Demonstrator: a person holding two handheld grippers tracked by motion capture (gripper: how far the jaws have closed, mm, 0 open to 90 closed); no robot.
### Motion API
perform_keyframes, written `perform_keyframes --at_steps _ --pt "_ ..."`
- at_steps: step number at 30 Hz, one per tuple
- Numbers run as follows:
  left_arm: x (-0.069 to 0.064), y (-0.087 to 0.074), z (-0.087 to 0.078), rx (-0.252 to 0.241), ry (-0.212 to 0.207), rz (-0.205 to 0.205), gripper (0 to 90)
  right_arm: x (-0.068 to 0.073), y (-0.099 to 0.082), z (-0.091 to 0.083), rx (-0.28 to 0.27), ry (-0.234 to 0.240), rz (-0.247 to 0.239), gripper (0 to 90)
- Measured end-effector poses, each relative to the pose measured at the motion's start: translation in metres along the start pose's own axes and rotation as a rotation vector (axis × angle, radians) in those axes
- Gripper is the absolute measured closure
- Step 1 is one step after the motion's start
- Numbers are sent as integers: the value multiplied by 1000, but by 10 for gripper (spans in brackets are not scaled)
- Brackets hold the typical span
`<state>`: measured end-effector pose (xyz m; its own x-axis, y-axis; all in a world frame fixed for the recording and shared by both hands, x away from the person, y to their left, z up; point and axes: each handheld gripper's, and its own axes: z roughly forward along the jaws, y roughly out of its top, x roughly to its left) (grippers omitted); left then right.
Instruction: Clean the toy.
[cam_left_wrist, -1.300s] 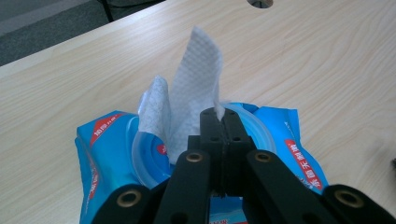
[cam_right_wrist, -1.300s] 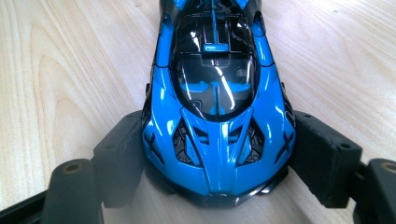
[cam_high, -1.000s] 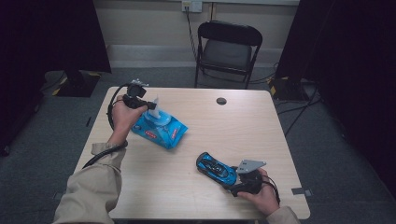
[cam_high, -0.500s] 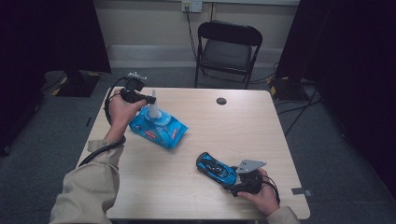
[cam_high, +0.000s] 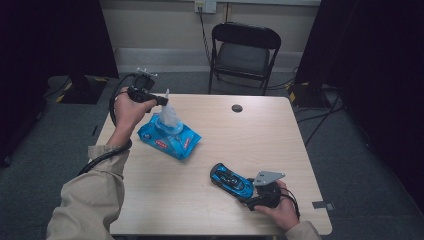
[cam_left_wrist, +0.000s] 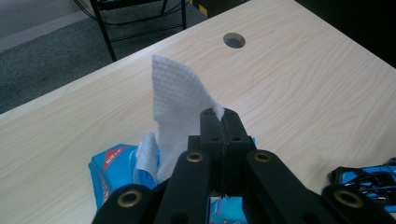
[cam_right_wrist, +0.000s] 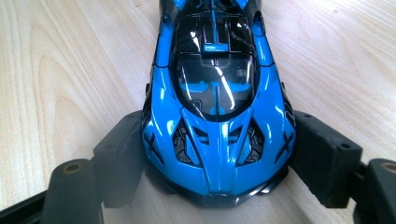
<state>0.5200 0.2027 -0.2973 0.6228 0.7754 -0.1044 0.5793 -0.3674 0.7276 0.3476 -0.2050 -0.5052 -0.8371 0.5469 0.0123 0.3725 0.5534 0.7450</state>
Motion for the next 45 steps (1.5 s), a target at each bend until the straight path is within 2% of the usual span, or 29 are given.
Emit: perform_keyframes --at_steps 3,11,22,29,36,42,45 --pt "-4 5 -5 15 21 29 900 0 0 0 0 0 0 244" --pt "-17 17 -18 10 9 65 900 0 0 0 0 0 -1 244" --pt "-40 35 -36 -7 -33 88 900 0 0 0 2 0 -1 244" --pt "-54 40 -48 -21 -80 108 900 0 0 0 2 0 0 244" --pt "-66 30 -49 -23 -116 117 900 0 0 0 3 1 0 244" --pt "-77 15 -43 8 -134 137 900 0 0 0 2 2 1 244" --pt "-83 10 -42 9 -149 134 900 0 0 0 2 2 -1 244"
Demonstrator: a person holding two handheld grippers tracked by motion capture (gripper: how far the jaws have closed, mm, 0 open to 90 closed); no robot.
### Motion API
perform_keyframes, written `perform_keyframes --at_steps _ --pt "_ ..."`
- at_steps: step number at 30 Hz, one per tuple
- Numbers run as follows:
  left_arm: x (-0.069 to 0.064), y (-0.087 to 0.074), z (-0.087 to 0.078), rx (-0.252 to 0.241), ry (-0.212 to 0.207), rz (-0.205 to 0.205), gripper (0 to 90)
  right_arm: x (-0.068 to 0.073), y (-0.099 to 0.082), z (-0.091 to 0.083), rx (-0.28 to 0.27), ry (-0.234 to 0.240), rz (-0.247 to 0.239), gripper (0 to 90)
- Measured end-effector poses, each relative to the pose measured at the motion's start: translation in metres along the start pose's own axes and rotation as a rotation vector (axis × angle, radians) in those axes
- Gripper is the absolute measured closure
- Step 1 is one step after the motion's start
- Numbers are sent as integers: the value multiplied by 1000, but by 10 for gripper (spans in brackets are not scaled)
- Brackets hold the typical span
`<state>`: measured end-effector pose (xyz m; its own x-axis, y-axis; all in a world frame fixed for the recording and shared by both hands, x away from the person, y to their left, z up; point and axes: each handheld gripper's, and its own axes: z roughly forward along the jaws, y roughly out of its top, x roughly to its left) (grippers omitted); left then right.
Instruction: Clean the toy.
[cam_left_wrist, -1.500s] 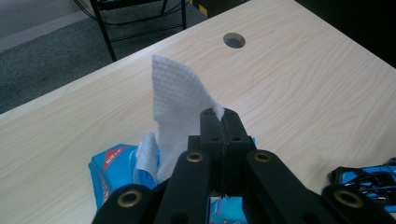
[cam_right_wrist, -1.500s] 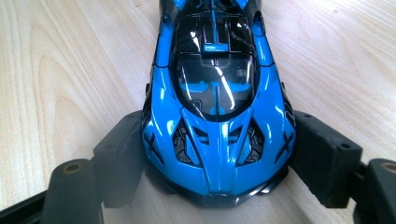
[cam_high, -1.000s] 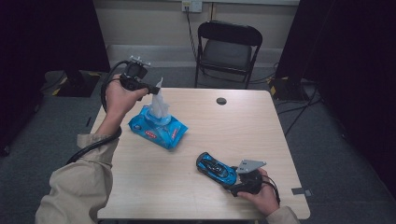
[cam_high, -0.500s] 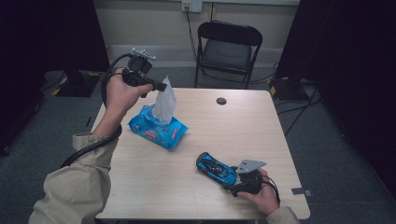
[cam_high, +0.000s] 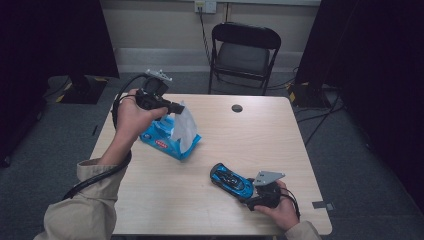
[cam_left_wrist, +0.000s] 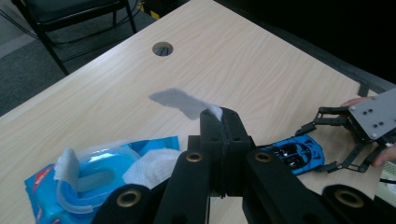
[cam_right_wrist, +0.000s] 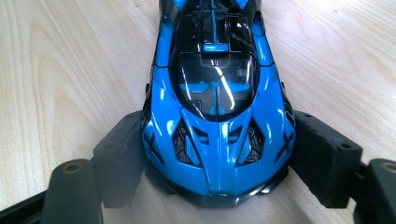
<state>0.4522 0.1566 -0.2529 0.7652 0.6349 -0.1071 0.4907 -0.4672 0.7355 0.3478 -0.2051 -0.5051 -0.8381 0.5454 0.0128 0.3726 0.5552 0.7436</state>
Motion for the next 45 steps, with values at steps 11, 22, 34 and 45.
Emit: perform_keyframes --at_steps 11,22,34,45 --pt "-11 -28 13 18 -69 -10 900 0 0 0 -1 1 1 243" --pt "-20 -32 6 18 -90 -10 900 0 0 0 -1 1 0 243" --pt "-27 -51 9 37 -98 -8 899 0 0 0 -1 1 -1 243" --pt "-10 -132 63 139 -124 -108 896 0 0 0 1 2 -1 243"
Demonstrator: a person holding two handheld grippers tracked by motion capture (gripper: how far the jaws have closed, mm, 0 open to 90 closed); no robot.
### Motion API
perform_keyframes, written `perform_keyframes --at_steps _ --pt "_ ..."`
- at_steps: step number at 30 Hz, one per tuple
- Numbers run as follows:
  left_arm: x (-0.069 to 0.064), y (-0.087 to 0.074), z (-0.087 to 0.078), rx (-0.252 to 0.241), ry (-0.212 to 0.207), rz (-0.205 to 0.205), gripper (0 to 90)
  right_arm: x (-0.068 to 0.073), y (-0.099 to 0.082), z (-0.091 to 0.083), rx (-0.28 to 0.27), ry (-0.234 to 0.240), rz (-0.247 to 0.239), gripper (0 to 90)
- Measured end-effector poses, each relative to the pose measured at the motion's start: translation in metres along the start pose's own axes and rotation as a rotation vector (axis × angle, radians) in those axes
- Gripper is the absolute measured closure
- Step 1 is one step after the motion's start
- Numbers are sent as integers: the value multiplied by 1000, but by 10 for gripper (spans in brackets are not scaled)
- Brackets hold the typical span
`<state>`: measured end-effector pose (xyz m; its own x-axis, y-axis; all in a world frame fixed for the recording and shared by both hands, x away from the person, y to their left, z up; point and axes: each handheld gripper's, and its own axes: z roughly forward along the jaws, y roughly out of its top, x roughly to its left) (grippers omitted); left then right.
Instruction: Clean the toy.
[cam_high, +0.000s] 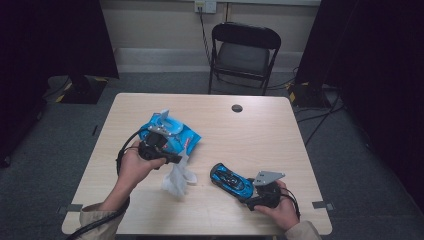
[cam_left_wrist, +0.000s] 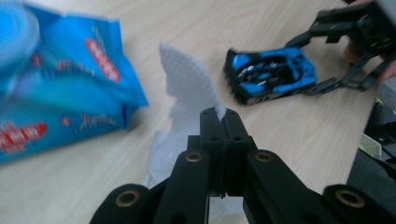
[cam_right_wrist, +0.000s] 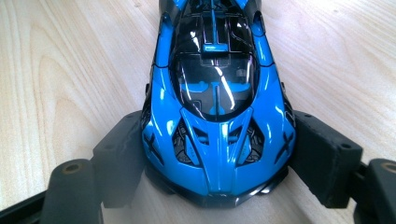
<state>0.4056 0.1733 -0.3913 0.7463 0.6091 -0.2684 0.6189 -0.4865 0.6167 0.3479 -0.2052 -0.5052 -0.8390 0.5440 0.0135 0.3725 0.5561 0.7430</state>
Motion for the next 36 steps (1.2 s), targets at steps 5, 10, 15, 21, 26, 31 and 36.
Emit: perform_keyframes --at_steps 5,10,15,21,26,31,36 --pt "12 -21 11 31 30 -25 890 0 0 0 0 0 0 243" --pt "19 -36 19 55 69 -15 882 0 0 0 0 0 0 243" --pt "20 -45 30 72 73 -3 860 0 0 0 0 0 0 243" --pt "21 -50 39 91 87 13 845 0 0 0 0 0 0 243" --pt "23 -55 44 103 115 32 786 0 0 0 -1 0 0 243" --pt "22 -60 47 109 143 53 679 0 0 0 -1 0 0 243" --pt "19 -67 47 109 159 89 612 0 0 0 -1 -1 0 243"
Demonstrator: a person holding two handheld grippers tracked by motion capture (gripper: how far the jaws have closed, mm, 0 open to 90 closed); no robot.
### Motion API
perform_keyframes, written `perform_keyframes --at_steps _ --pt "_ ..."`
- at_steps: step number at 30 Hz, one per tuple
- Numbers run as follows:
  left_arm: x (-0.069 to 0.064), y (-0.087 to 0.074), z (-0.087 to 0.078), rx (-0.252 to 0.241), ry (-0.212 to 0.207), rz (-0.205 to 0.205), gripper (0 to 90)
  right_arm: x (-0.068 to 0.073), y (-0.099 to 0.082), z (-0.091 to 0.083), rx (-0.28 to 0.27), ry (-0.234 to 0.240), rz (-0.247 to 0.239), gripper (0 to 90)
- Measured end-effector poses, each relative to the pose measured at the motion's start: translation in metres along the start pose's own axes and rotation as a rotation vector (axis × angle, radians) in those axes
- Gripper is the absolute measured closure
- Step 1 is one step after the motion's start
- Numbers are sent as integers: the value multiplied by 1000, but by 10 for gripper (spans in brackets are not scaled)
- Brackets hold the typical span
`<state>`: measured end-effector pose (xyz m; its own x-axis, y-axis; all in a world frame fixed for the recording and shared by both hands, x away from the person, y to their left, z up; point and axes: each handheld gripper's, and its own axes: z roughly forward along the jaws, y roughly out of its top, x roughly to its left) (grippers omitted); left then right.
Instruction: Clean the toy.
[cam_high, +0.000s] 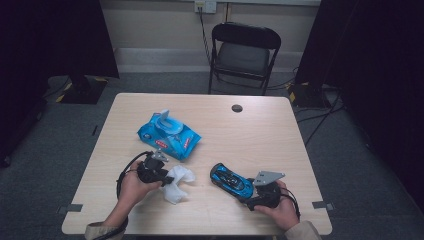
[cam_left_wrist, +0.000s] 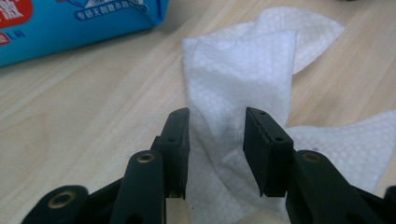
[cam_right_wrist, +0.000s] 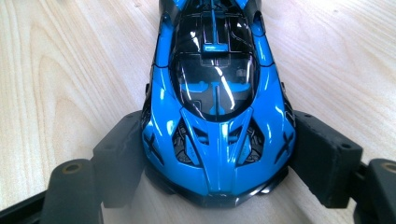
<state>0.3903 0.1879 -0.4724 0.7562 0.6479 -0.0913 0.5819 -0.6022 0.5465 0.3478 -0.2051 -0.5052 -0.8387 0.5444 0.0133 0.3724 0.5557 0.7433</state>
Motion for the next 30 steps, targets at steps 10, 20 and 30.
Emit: perform_keyframes --at_steps 10,20,30 --pt "-4 -10 5 -39 23 73 492 0 0 0 0 1 0 243" --pt "-8 -13 -8 -87 6 83 479 0 0 0 0 0 0 243" --pt "-11 -31 -4 -77 -5 99 463 0 0 0 0 0 0 243"
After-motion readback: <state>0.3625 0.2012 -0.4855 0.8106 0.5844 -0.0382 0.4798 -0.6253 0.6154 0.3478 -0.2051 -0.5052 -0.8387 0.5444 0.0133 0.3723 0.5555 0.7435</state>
